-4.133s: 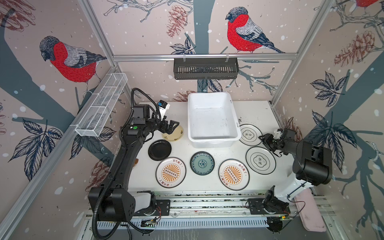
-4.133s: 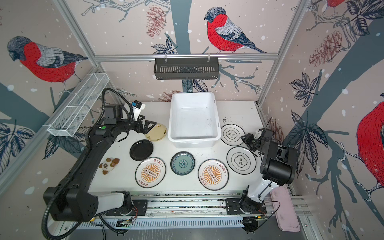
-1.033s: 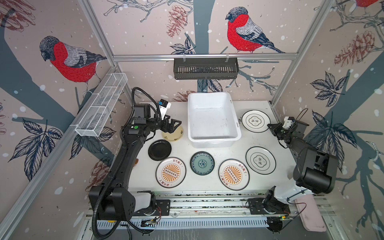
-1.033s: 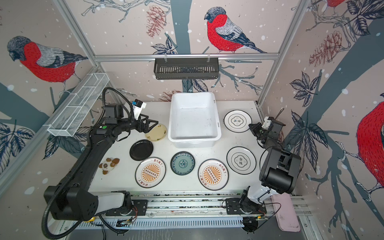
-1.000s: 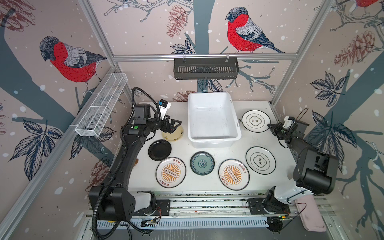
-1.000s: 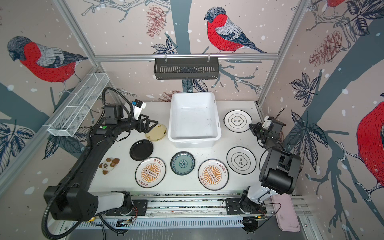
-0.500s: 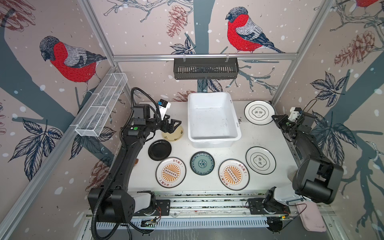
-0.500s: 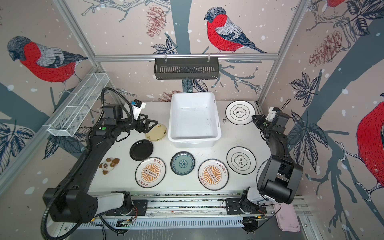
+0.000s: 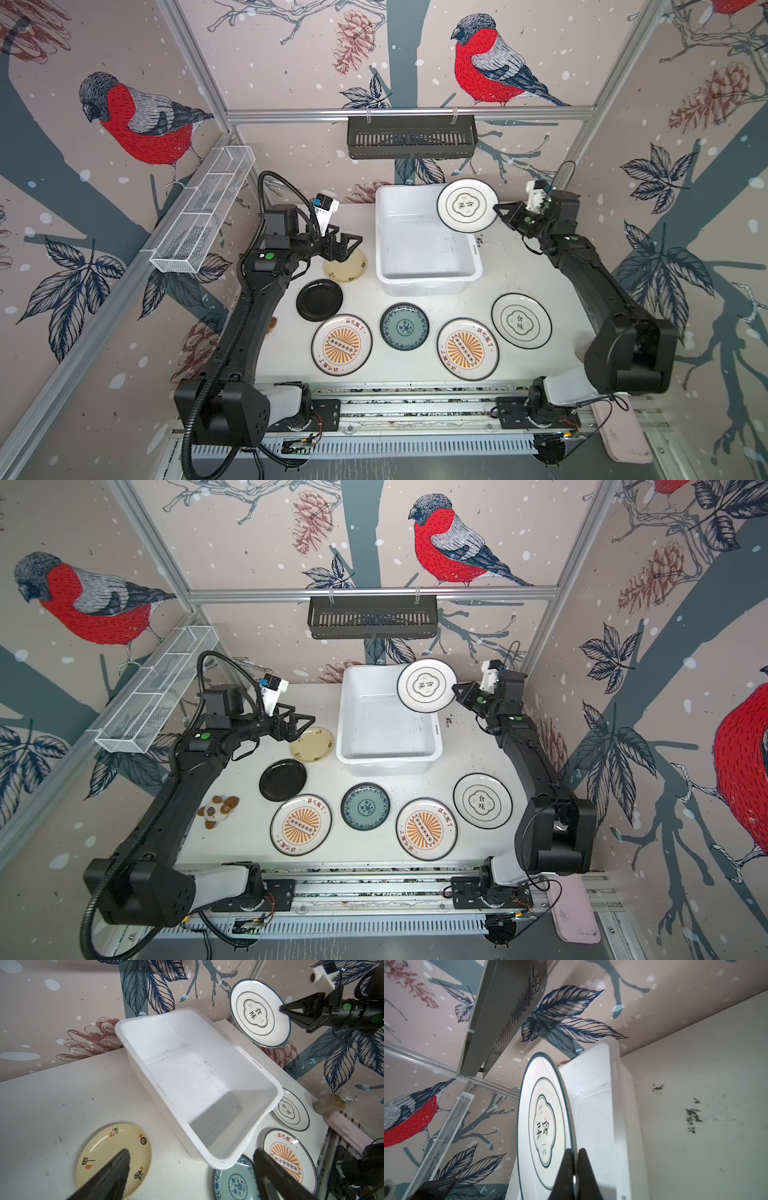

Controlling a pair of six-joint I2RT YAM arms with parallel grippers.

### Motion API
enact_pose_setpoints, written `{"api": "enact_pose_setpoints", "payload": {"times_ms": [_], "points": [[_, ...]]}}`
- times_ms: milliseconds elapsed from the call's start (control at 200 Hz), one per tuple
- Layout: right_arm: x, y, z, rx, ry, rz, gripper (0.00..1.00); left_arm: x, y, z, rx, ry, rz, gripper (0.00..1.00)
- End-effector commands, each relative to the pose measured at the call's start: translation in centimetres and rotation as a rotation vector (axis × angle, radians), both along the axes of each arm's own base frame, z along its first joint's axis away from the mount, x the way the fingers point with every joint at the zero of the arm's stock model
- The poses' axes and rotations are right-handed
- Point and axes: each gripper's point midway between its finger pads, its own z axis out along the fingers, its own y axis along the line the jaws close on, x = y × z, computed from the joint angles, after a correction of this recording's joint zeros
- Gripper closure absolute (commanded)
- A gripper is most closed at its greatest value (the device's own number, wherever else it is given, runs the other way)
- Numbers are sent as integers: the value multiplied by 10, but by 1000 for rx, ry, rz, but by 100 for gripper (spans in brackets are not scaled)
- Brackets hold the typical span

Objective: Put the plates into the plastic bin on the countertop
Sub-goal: 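Carry the plate over the white bin and lower it inside with the right gripper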

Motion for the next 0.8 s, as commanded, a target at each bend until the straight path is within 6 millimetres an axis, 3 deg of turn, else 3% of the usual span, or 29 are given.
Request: {"api": "enact_pose_setpoints", "payload": {"times_ms": [0, 275, 440, 585, 796], "points": [[14, 28, 5, -3, -9, -14, 98, 2, -1, 17, -21, -49, 6, 8], [35, 104, -33, 7, 43, 31, 98, -8, -4, 29, -50, -71, -9, 8], [50, 136, -60, -59, 76, 5, 98, -12, -5, 34, -64, -79, -19, 8], [62, 149, -81, -77, 104, -36, 98, -16, -6, 34, -71, -87, -22, 8], [77, 149, -108, -87, 134, -109, 99, -19, -7, 35, -81, -91, -31, 8]]}}
